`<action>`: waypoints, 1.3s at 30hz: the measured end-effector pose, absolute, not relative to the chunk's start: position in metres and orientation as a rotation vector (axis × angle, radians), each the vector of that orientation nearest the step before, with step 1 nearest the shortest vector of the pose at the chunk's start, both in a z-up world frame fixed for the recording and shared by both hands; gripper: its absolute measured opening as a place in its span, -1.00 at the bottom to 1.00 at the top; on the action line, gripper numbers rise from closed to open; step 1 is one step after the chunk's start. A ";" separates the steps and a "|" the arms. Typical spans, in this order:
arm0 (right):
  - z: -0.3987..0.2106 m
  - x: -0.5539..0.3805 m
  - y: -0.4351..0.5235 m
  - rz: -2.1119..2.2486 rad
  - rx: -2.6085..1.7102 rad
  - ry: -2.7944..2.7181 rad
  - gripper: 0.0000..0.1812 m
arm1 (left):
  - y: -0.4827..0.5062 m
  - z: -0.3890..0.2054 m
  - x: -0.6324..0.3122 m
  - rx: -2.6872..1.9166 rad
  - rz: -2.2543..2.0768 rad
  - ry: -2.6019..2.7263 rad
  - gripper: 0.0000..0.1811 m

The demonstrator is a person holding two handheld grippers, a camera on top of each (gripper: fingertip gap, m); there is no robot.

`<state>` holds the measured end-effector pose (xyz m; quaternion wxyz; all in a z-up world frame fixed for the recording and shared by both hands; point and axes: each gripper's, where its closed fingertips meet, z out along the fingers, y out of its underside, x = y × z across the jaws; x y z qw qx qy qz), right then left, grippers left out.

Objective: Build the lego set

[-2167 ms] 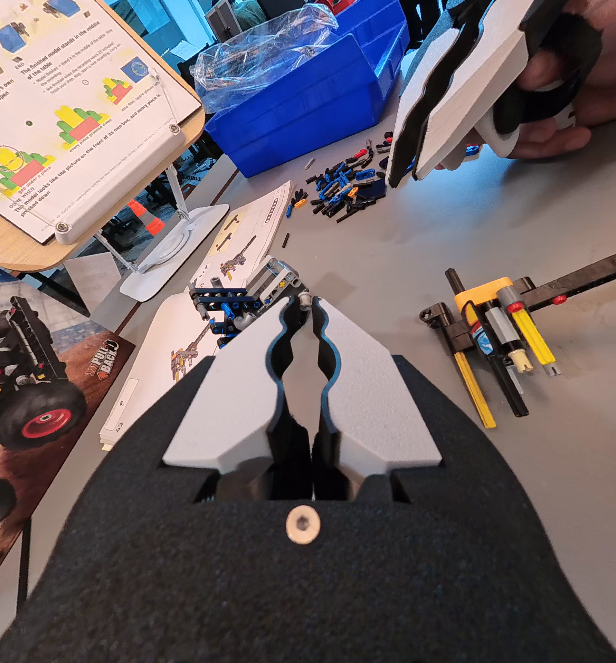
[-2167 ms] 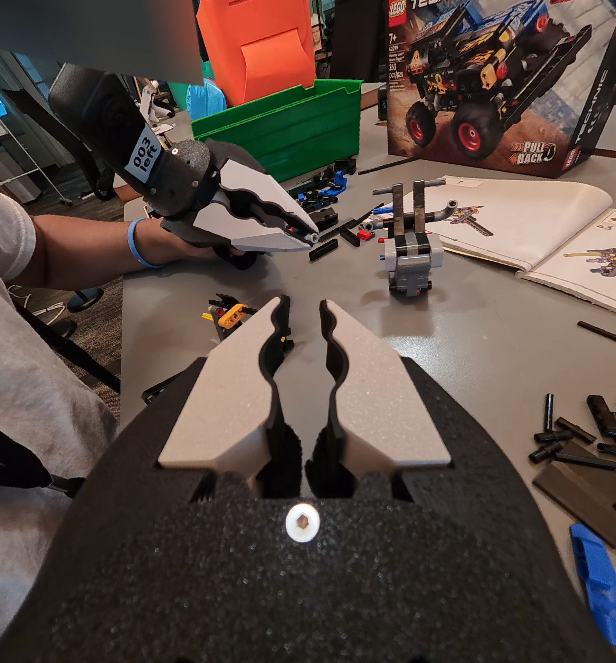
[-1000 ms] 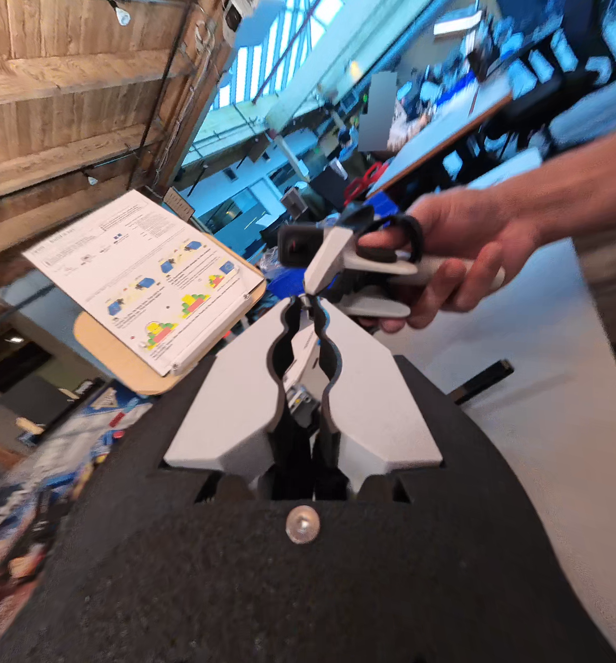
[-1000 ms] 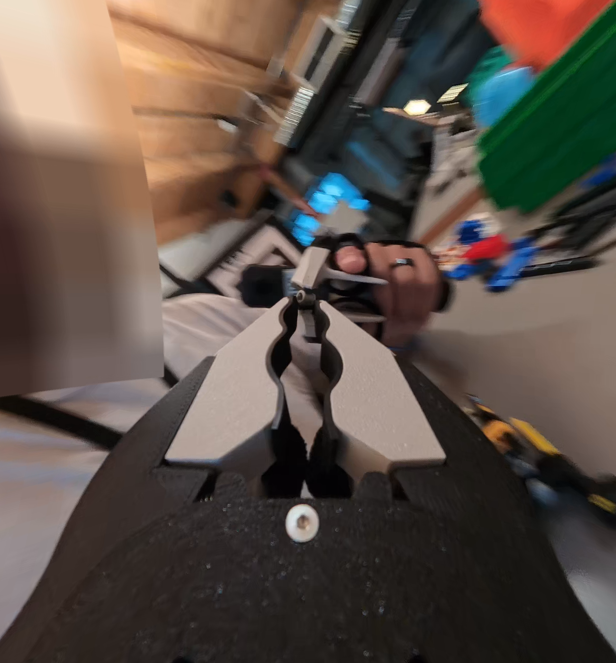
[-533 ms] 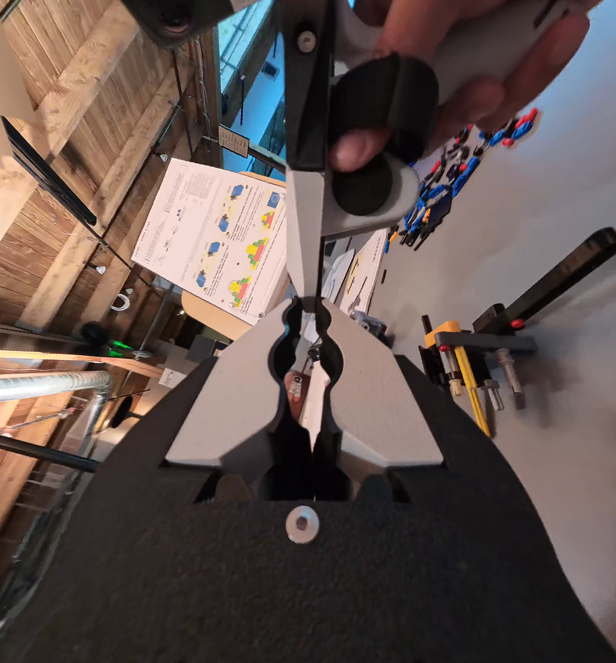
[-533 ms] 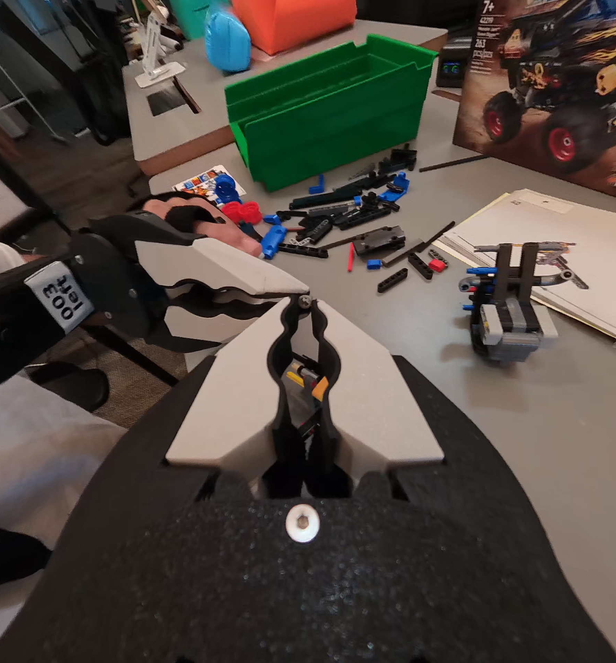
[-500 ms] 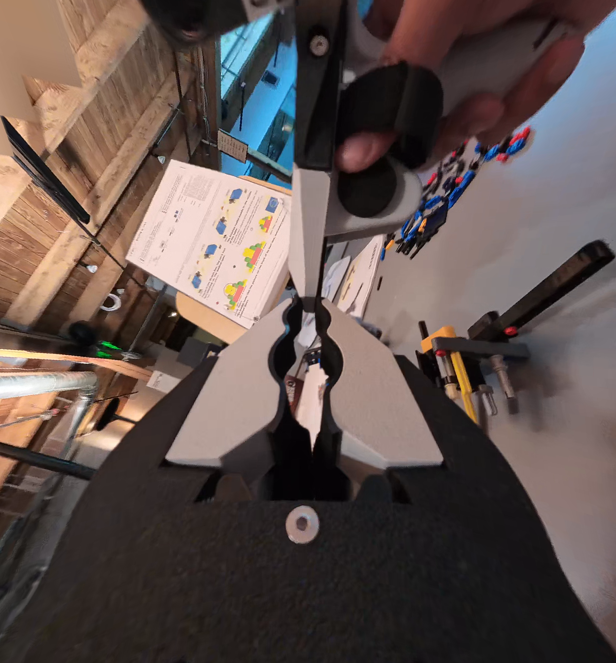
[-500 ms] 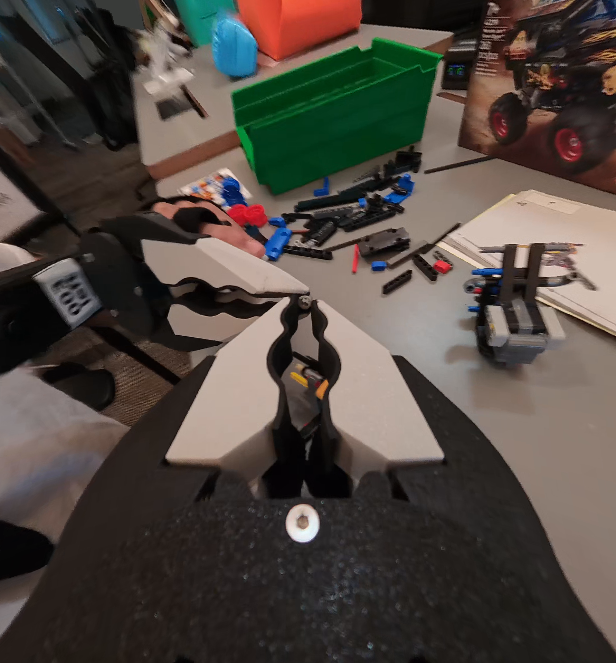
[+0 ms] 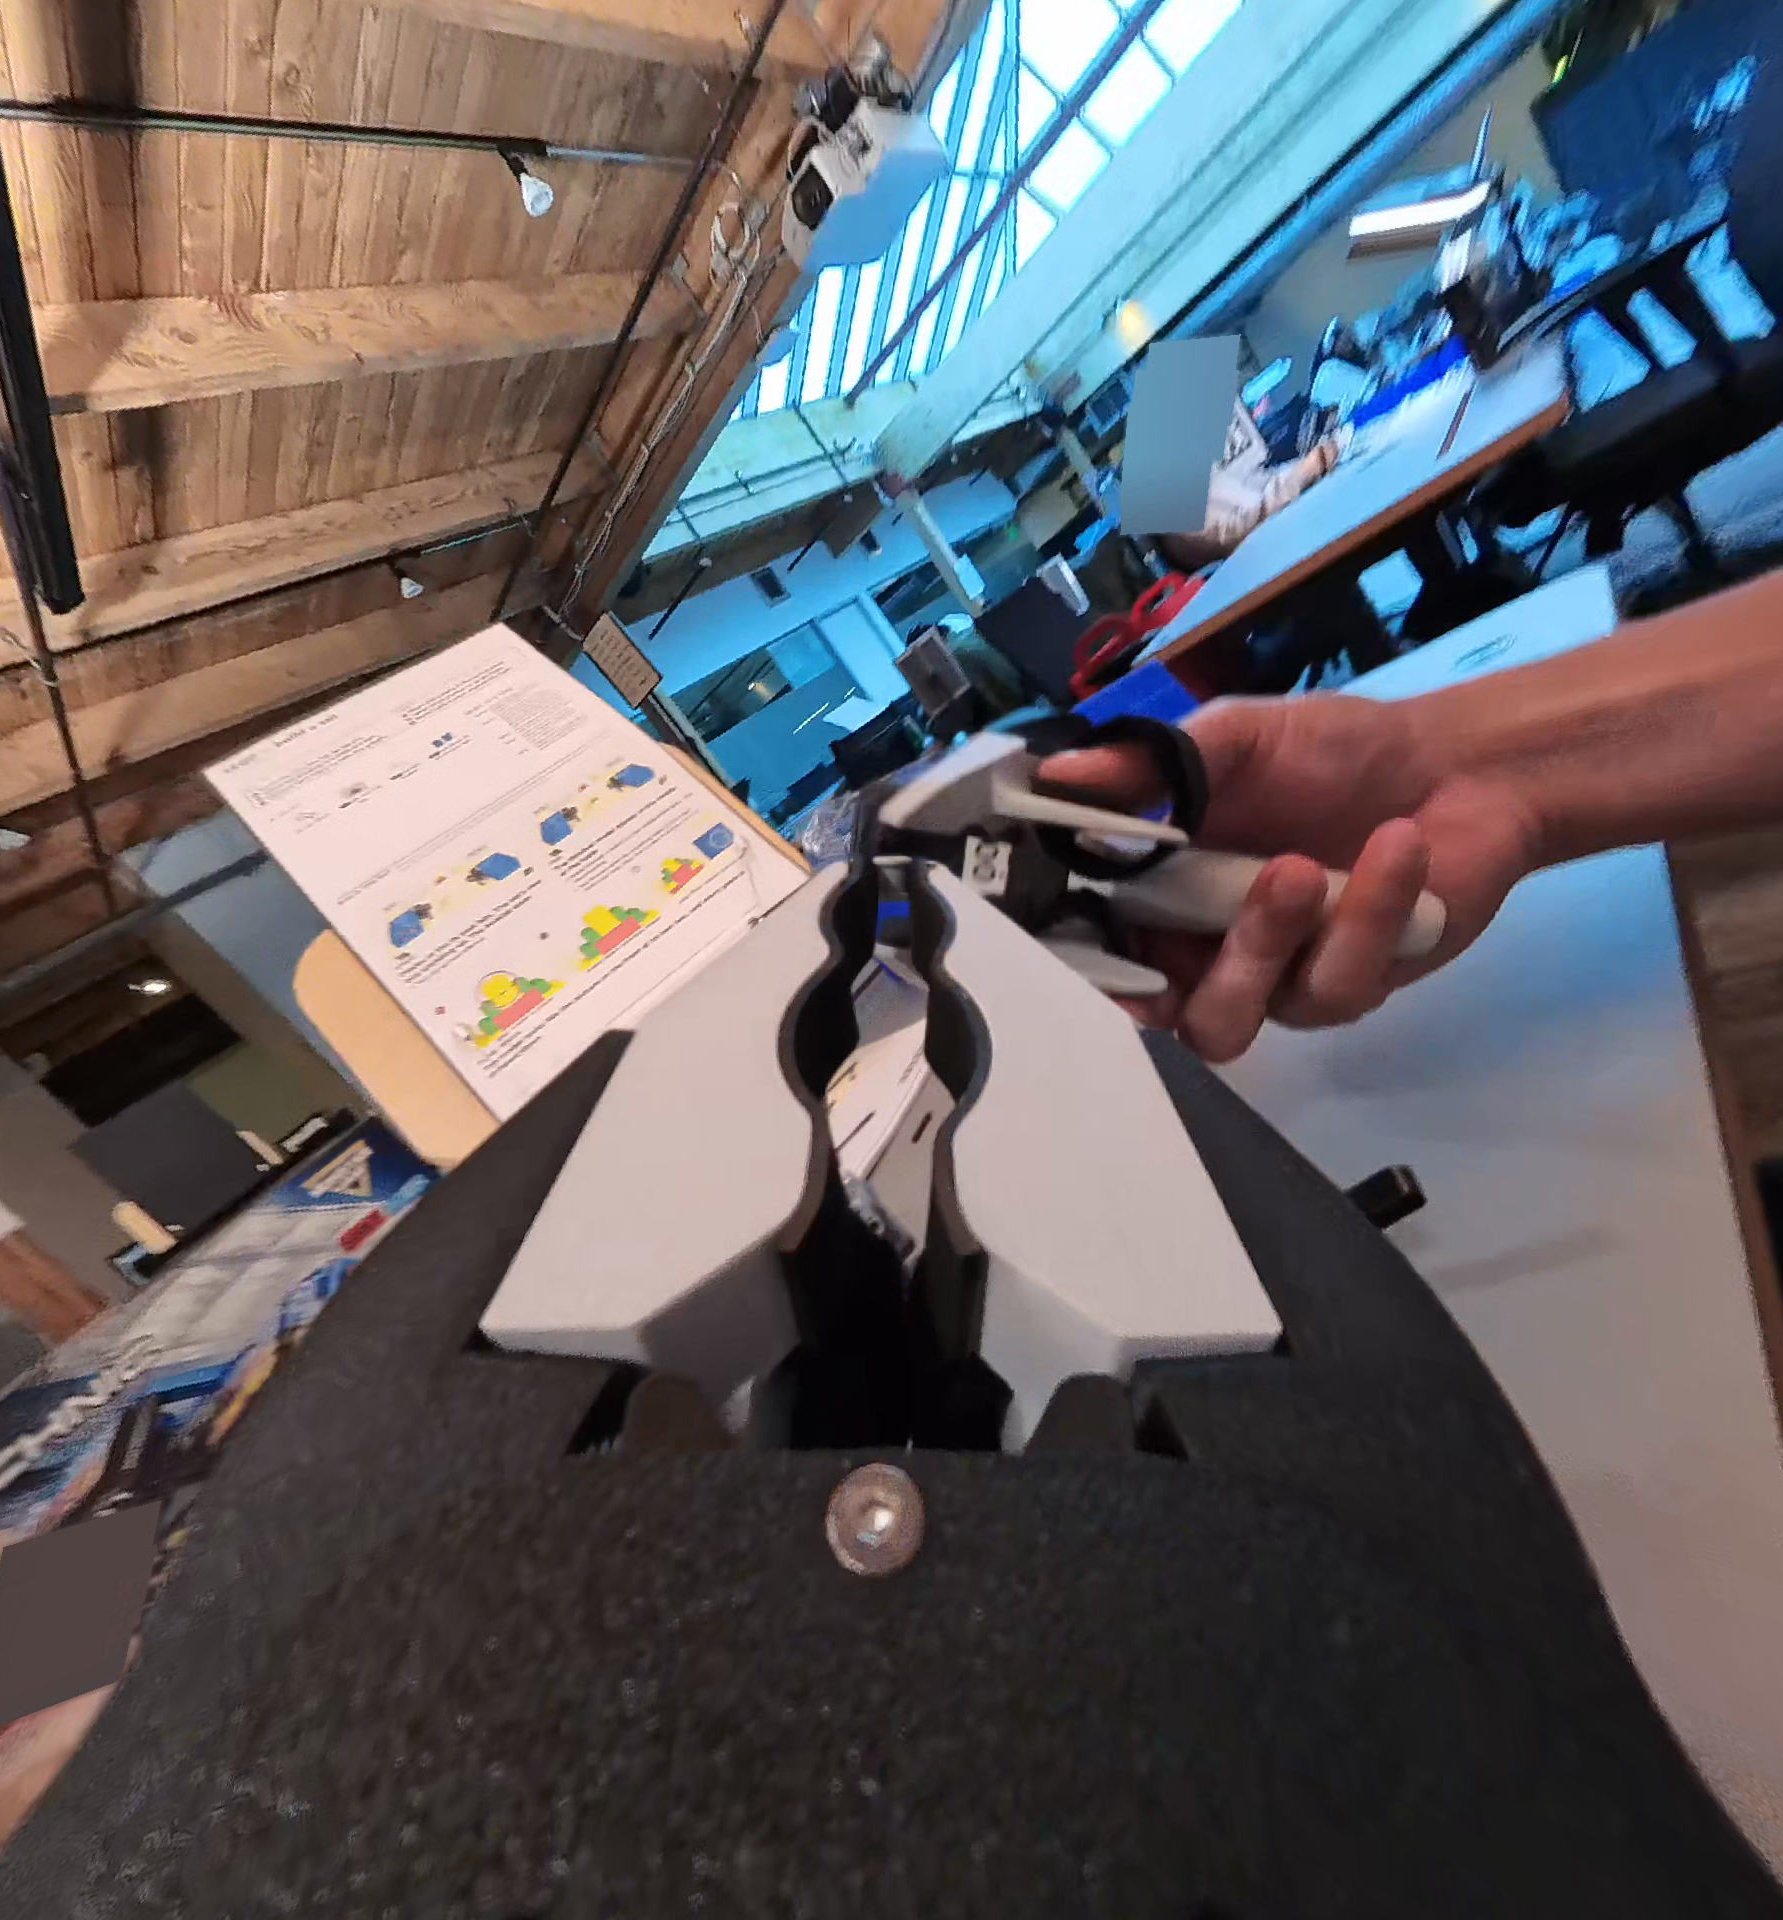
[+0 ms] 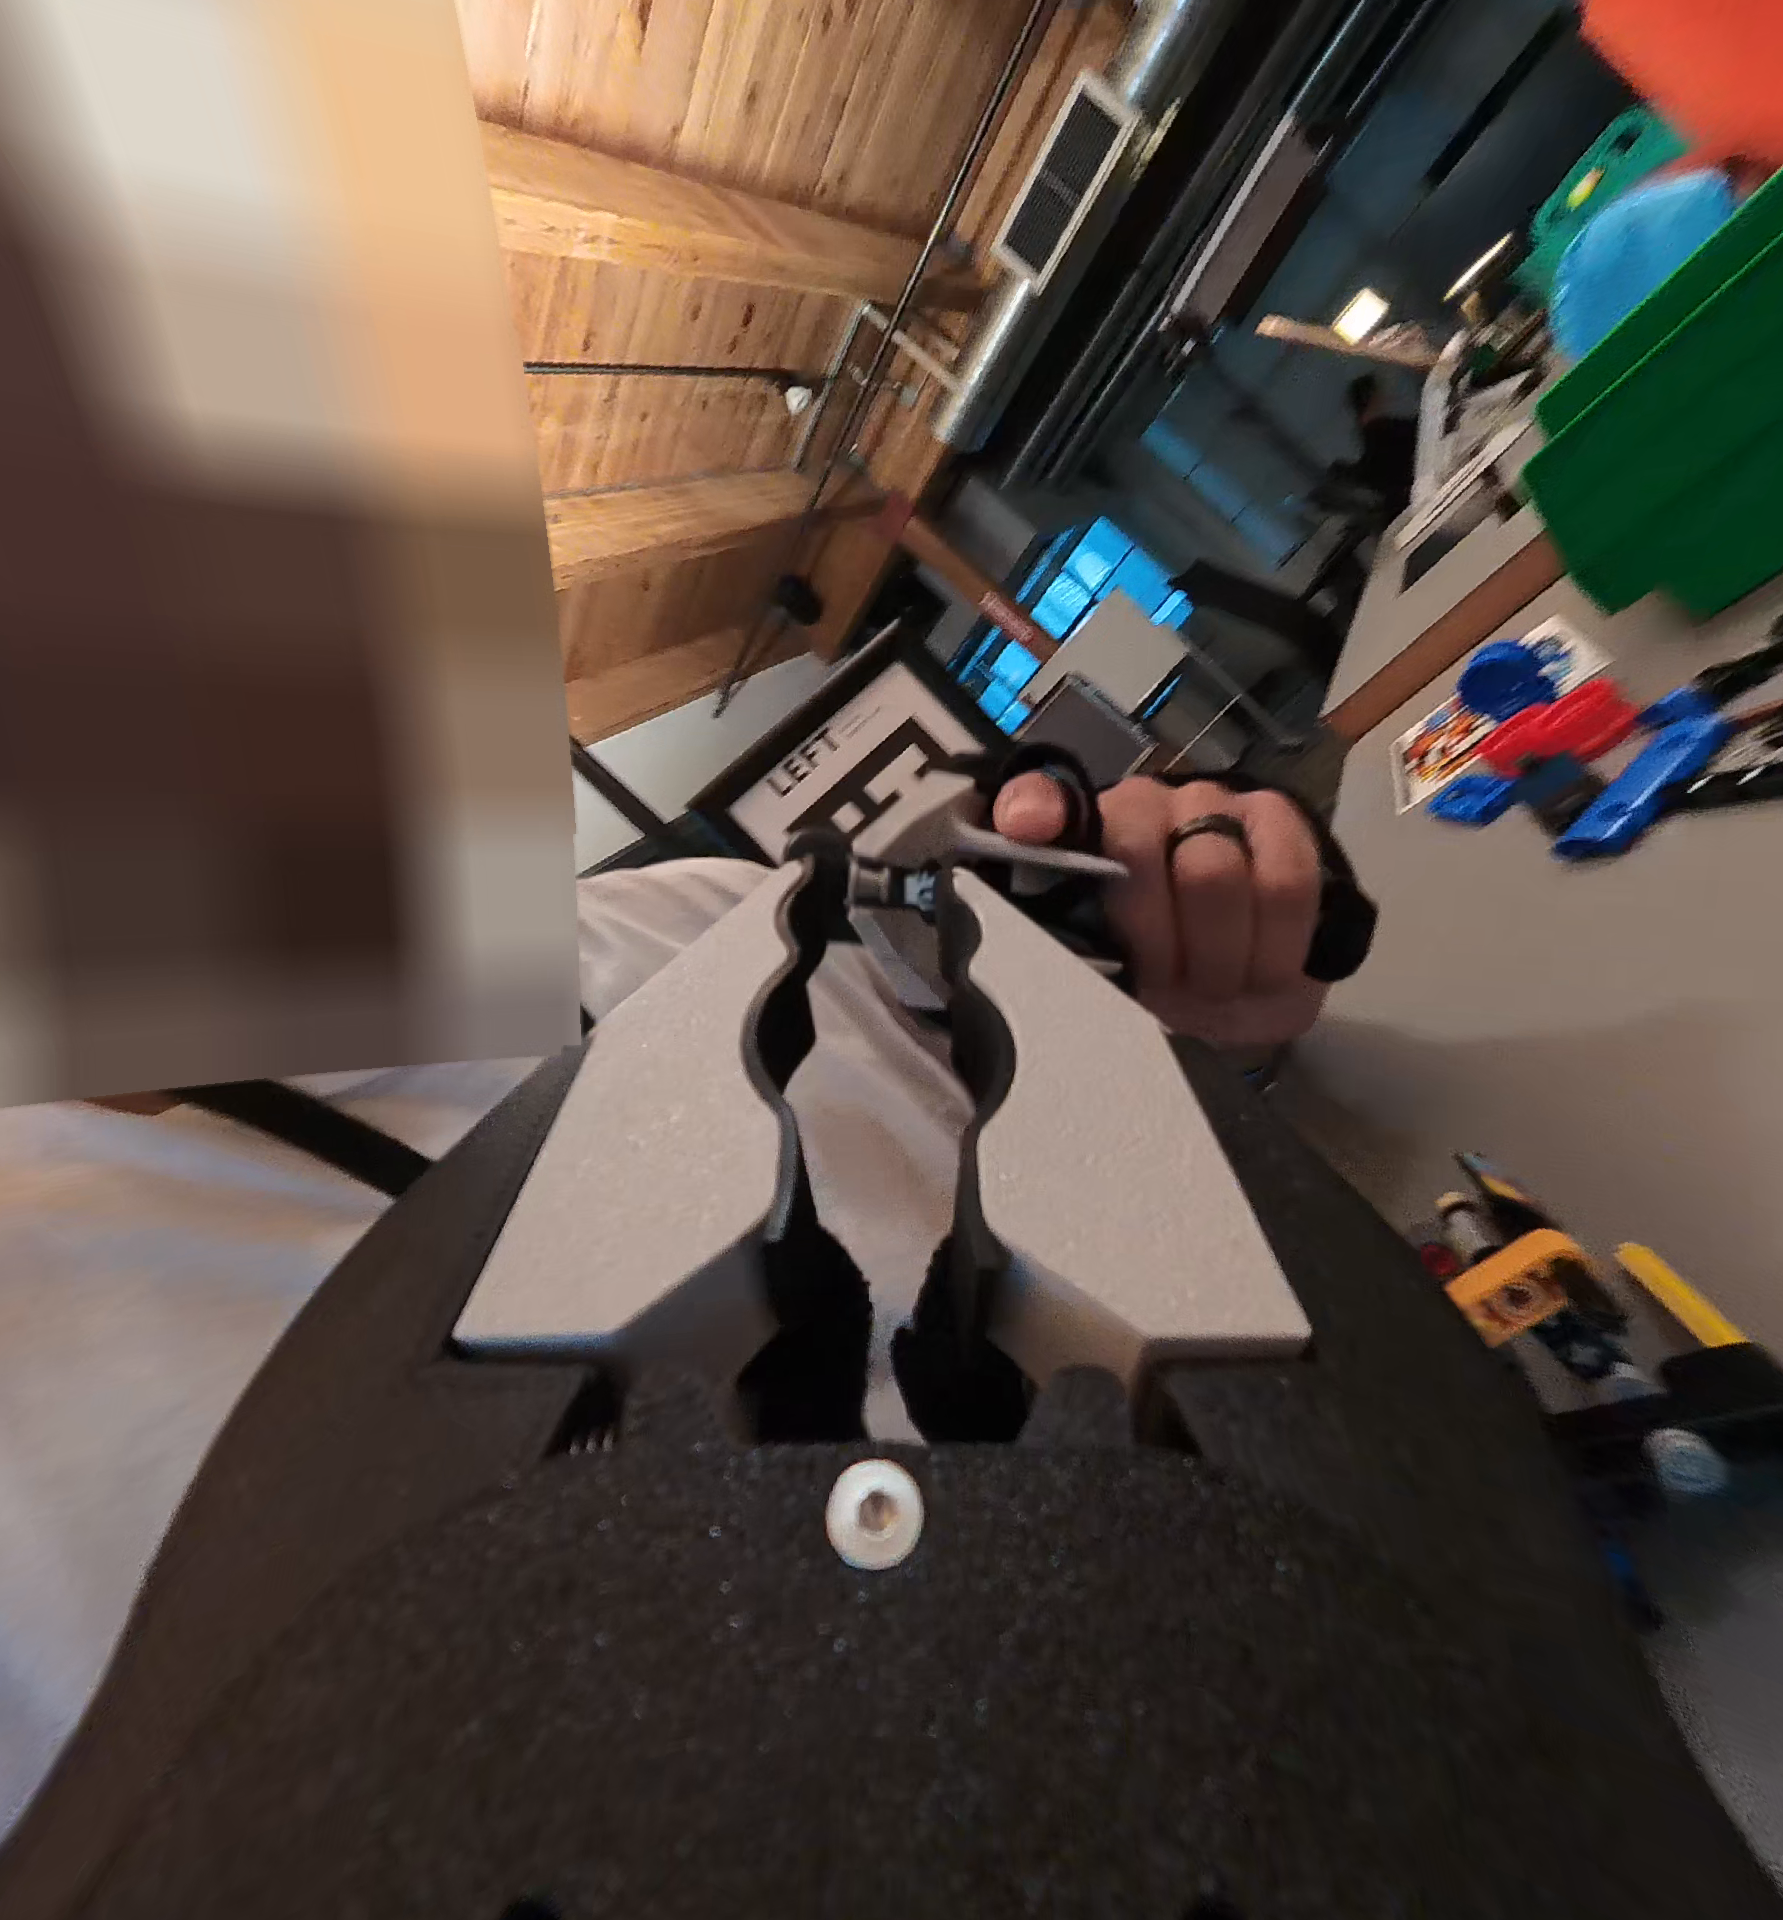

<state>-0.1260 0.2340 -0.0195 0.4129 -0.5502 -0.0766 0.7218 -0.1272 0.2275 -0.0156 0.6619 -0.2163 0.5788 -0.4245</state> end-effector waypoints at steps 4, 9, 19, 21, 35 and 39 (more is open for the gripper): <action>-0.015 -0.137 0.225 1.962 -1.319 -0.239 -0.79 | 0.222 -0.007 -0.132 -0.476 -1.076 1.287 -0.96; -0.010 -0.147 0.220 2.027 -1.273 -0.274 -0.77 | 0.216 -0.005 -0.134 -0.446 -1.140 1.291 -0.96; -0.029 -0.136 0.235 1.651 -1.497 -0.240 -0.92 | 0.233 -0.031 -0.119 -0.469 -0.817 1.422 -0.96; -0.042 -0.127 0.246 1.365 -1.641 -0.230 -0.92 | 0.243 -0.044 -0.111 -0.487 -0.621 1.469 -0.96; -0.062 -0.108 0.261 0.557 -1.862 -0.222 -0.92 | 0.254 -0.057 -0.098 -0.542 -0.376 1.470 -0.94; -0.063 -0.107 0.262 0.513 -1.865 -0.227 -0.92 | 0.257 -0.060 -0.096 -0.553 -0.356 1.473 -0.94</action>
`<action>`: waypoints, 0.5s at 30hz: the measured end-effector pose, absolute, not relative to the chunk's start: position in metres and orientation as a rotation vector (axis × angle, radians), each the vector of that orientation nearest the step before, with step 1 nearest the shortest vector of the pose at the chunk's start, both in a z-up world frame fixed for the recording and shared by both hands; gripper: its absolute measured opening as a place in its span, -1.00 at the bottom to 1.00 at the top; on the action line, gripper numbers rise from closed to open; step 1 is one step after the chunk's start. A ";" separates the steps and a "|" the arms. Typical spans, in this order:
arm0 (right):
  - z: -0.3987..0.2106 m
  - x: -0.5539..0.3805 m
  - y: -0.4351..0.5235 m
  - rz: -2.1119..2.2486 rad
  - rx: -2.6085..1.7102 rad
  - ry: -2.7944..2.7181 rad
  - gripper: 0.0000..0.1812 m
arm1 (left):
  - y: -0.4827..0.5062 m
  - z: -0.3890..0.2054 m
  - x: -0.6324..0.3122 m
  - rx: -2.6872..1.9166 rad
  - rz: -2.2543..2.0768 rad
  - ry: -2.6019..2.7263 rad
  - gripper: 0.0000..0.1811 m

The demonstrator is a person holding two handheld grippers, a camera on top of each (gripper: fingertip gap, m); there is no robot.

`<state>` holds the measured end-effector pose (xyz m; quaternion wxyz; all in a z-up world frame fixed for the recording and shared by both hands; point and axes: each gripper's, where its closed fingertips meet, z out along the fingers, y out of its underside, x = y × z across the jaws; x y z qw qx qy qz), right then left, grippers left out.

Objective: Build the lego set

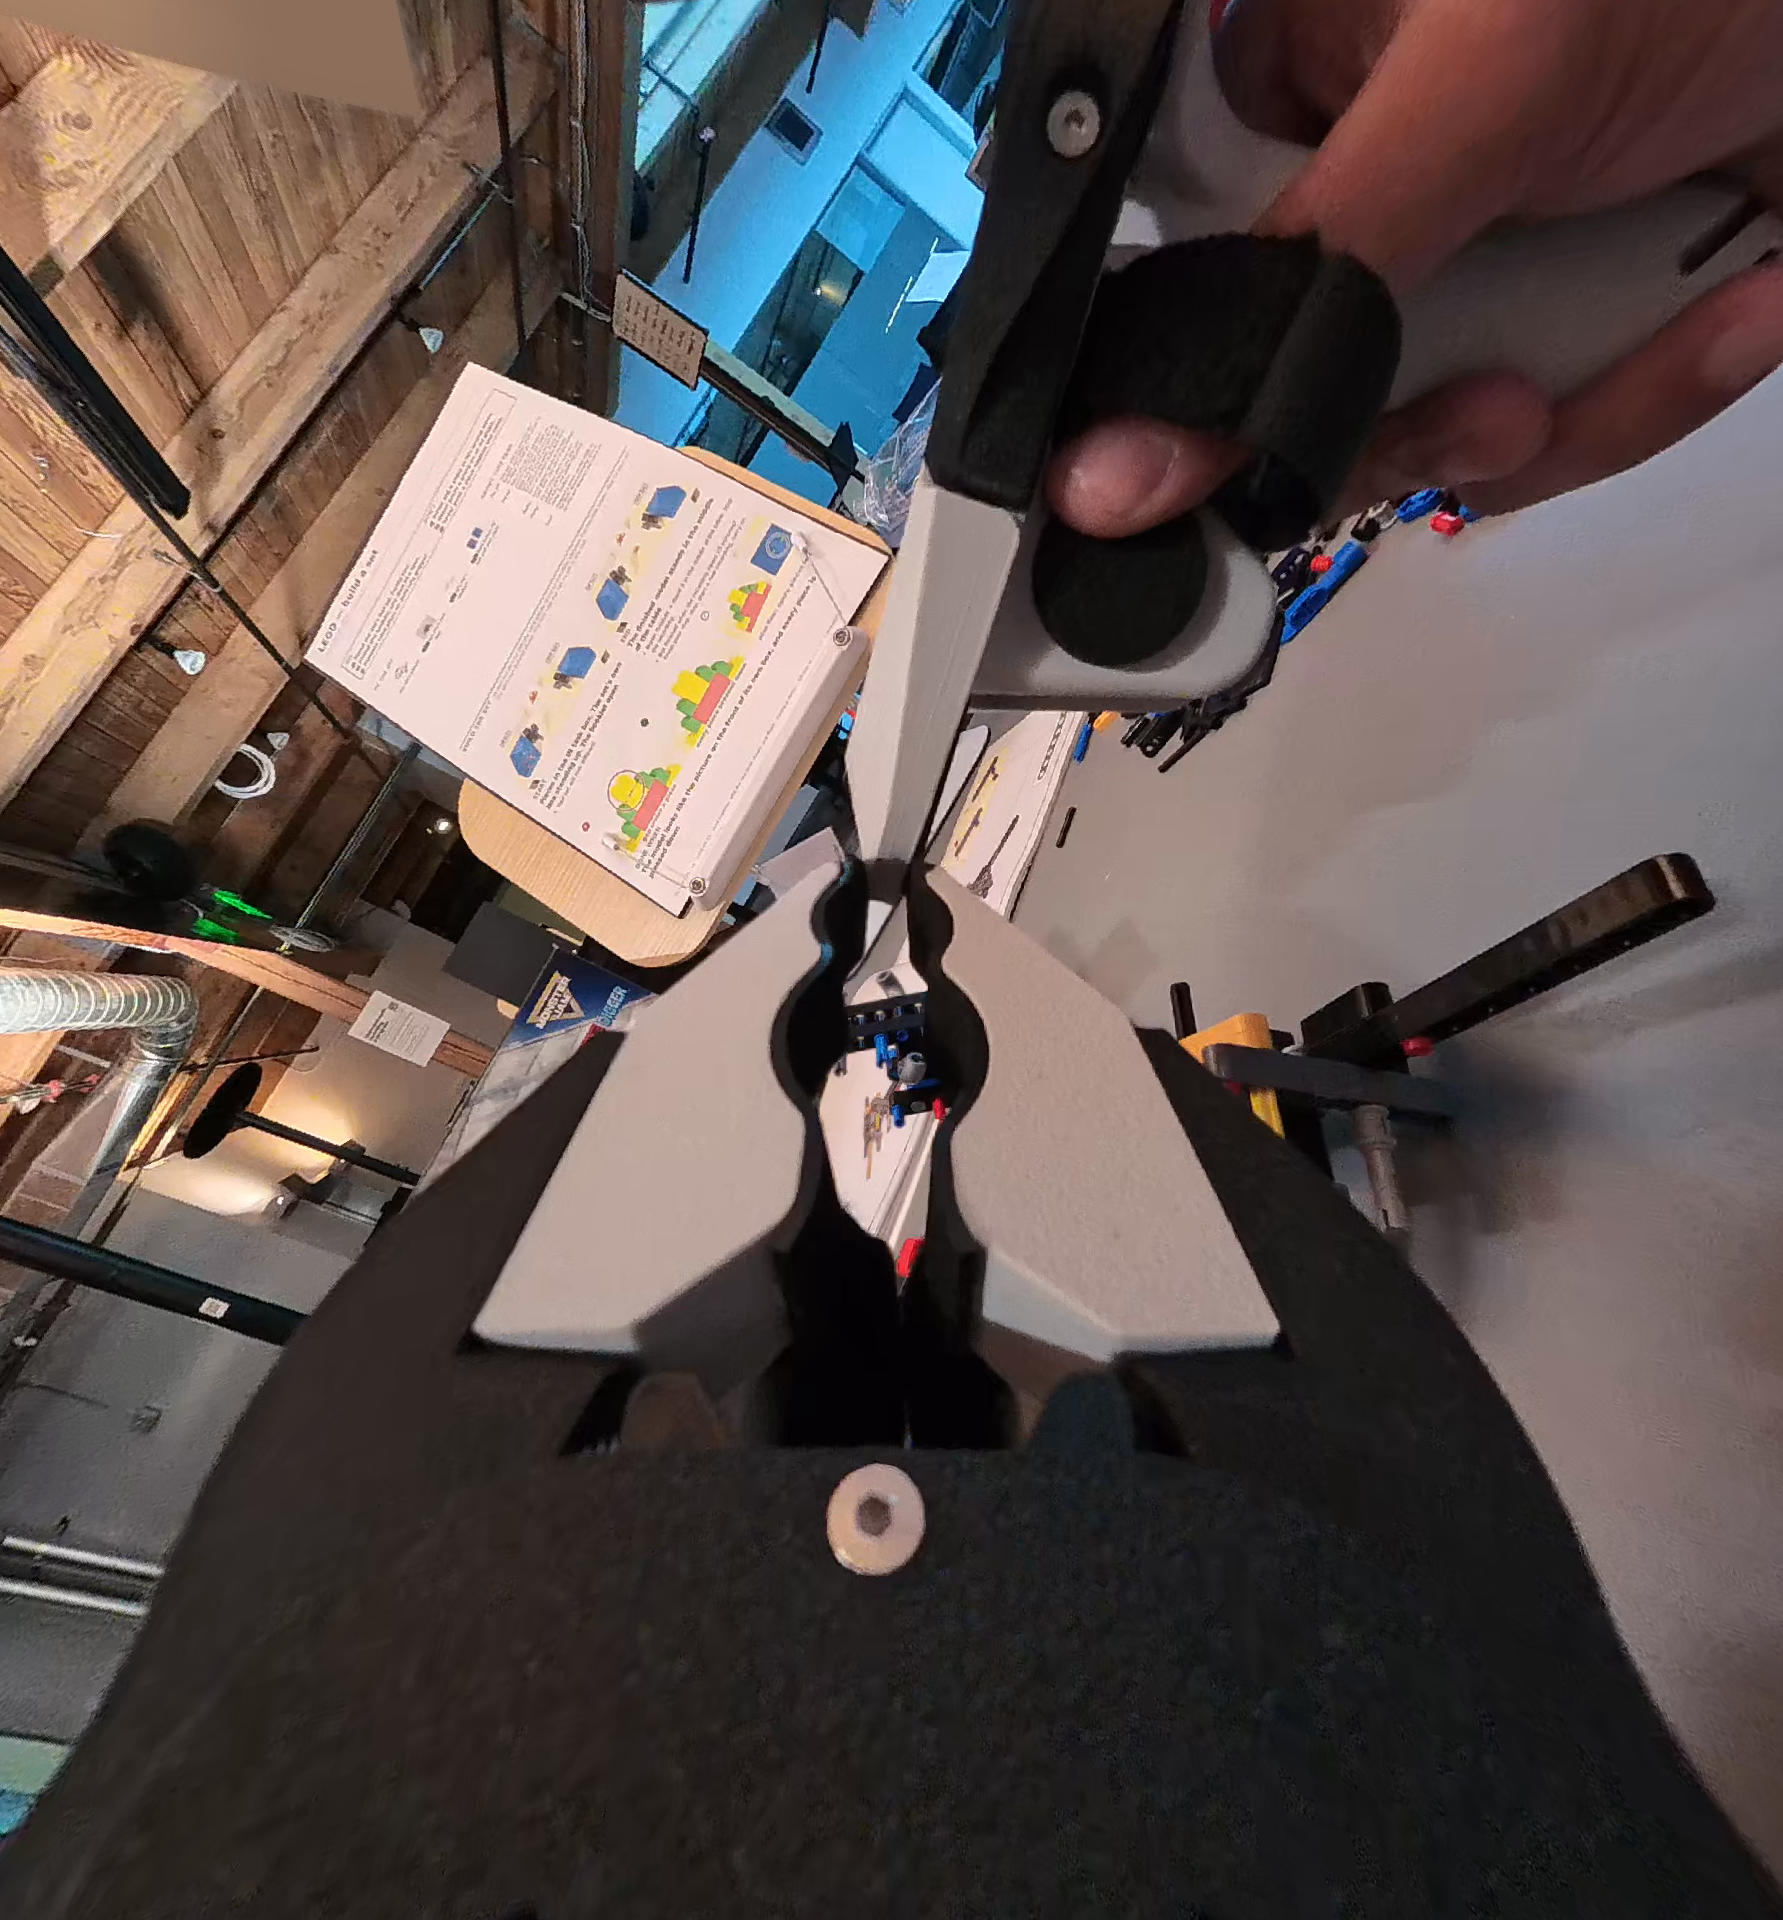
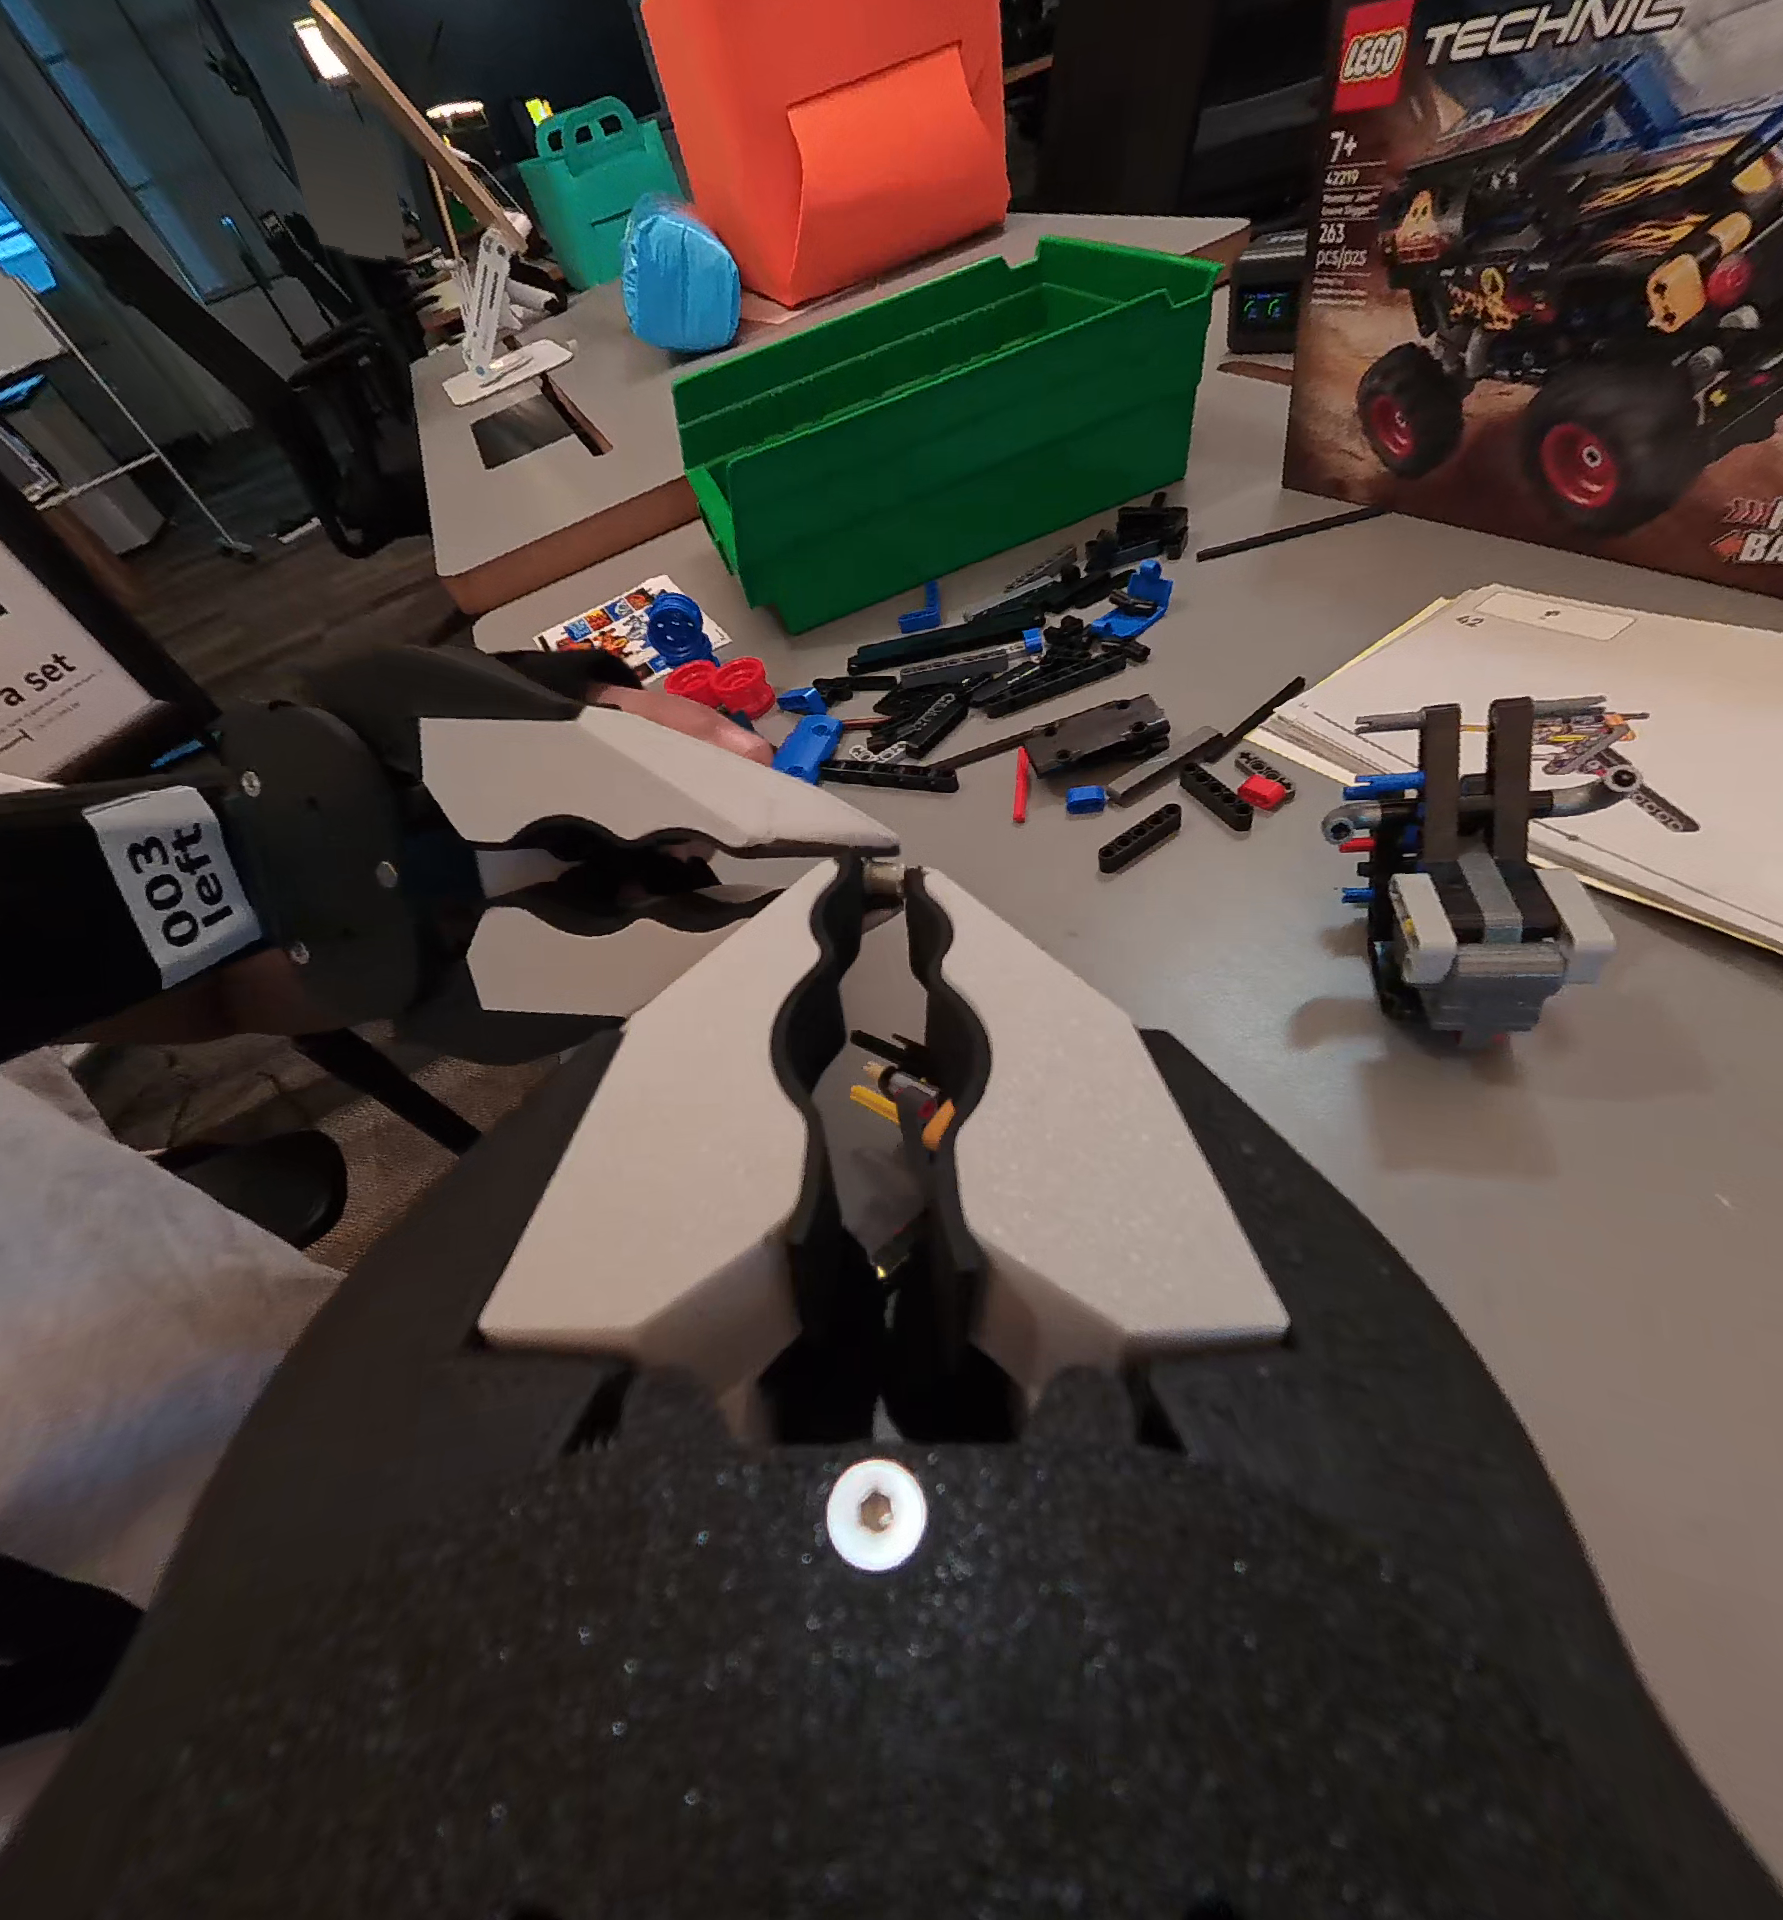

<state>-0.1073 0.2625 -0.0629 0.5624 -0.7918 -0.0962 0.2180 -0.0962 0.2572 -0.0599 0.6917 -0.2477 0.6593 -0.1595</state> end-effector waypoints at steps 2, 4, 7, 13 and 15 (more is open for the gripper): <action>-0.065 -0.107 0.263 0.513 -1.876 -0.227 -0.92 | 0.258 -0.061 -0.096 -0.554 -0.353 1.479 -0.94; -0.066 -0.107 0.262 0.526 -1.872 -0.231 -0.92 | 0.258 -0.062 -0.097 -0.552 -0.365 1.484 -0.95; -0.064 -0.107 0.259 0.567 -1.859 -0.255 -0.81 | 0.266 -0.066 -0.100 -0.575 -0.368 1.500 -0.95; -0.070 -0.088 0.239 0.603 -1.773 -0.483 -0.66 | 0.280 -0.092 -0.131 -0.811 -0.683 1.643 -0.95; -0.095 -0.088 0.234 0.574 -1.793 -0.620 -0.56 | 0.274 -0.096 -0.143 -0.937 -0.855 1.628 -0.95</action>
